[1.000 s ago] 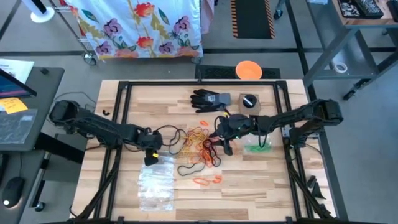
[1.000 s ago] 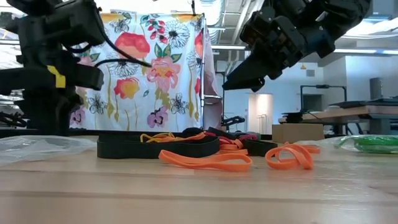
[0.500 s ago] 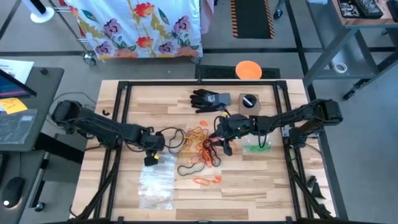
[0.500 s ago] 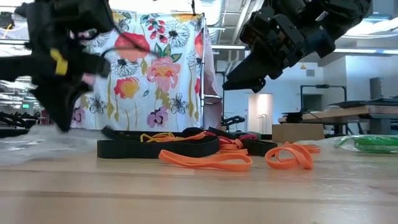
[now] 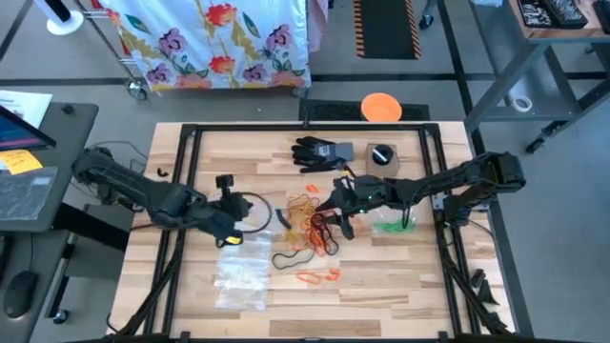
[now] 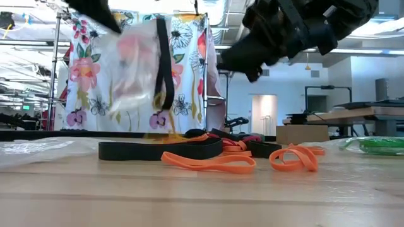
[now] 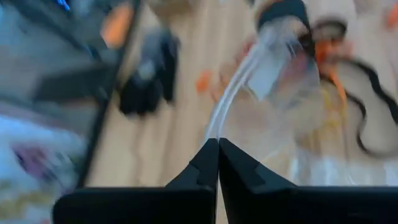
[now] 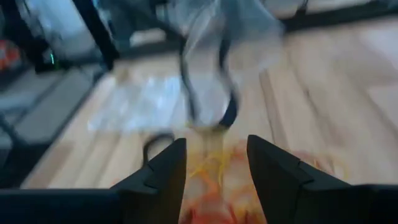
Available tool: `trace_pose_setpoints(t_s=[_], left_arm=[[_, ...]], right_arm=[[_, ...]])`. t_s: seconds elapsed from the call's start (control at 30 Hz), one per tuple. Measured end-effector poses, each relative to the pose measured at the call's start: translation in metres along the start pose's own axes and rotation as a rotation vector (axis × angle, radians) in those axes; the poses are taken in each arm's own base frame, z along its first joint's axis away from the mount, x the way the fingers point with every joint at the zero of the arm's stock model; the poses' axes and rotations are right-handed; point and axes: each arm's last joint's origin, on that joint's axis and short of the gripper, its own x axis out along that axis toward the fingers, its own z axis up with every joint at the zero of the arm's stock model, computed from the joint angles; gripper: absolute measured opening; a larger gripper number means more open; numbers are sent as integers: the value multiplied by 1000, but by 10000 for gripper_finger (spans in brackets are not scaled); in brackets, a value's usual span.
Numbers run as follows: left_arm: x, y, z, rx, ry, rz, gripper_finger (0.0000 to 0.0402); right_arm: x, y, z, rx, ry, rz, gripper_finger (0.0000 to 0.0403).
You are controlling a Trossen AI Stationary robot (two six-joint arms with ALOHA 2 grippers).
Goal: Sort rubber bands
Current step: Open the top transparent zip bag
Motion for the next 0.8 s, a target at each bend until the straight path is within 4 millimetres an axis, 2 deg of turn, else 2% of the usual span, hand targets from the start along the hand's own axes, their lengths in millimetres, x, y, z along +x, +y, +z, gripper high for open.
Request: trace_pose_setpoints(t_s=[0.07, 0.2, 0.37, 0.43, 0.53, 0.6, 0.73, 0.8], left_arm=[[-3, -2, 3, 57, -48, 14, 0], [2, -7, 3, 143, -37, 11, 0], [7, -9, 7, 225, -42, -95, 0], [17, -7, 12, 226, -51, -153, 0], [45, -11, 9, 272, 72, -295, 0], [56, -12, 4, 325, 236, -287, 0], [48, -6, 9, 374, 356, -120, 0], [44, -10, 12, 398, 356, -121, 0]], right_arm=[[0, 0, 9, 30, -99, -24, 168], [-4, -2, 27, 100, -292, -53, 168], [-6, -5, 31, 91, -326, -58, 168], [-6, -6, 31, 91, -324, -61, 168], [-6, -6, 30, 92, -313, -65, 168], [-6, -6, 30, 92, -314, -65, 168], [-5, -3, 30, 95, -322, -53, 168], [-5, -3, 29, 98, -312, -53, 168]])
